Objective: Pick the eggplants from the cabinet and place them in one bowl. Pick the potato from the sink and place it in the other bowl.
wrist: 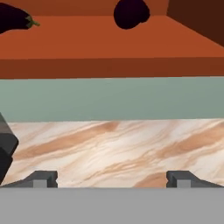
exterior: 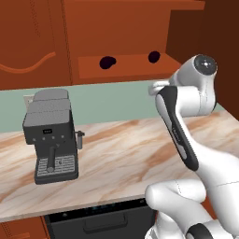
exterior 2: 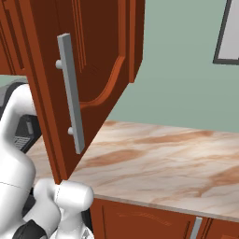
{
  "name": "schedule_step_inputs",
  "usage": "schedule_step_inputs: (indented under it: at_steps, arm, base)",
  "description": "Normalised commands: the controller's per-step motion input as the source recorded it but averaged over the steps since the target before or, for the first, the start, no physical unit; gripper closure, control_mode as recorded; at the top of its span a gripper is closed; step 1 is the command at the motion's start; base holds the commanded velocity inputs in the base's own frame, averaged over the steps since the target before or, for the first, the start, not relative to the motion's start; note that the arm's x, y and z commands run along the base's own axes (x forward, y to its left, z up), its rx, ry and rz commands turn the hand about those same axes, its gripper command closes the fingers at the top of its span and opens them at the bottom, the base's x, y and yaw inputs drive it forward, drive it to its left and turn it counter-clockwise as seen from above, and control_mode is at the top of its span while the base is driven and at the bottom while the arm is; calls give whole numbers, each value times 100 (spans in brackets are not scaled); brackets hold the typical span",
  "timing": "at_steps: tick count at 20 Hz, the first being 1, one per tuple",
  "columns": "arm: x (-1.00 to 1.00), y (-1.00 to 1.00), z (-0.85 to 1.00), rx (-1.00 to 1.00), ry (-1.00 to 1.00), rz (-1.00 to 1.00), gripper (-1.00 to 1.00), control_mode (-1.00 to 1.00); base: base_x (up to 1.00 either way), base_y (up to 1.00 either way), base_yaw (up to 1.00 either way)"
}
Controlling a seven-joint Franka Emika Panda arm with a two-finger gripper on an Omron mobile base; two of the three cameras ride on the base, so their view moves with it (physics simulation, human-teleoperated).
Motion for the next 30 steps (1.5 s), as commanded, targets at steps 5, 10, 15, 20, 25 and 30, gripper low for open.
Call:
schedule_step_inputs:
  at_steps: [5,10,15,20,25,30]
  arm:
    - [0,0,32,9,0,-8,-100,-100]
    - [2,0,21,3,0,-6,-100,-100]
    - [7,0,14,0,0,-9,-100,-100]
    - [7,0,14,0,-1,-9,-100,-100]
    - [7,0,10,0,-11,-3,-100,-100]
    - [17,0,5,-1,-15,0,-100,-100]
  base:
    - [0,0,0]
    - [0,0,0]
    - [0,0,0]
    - [0,0,0]
    - [0,0,0]
    - [0,0,0]
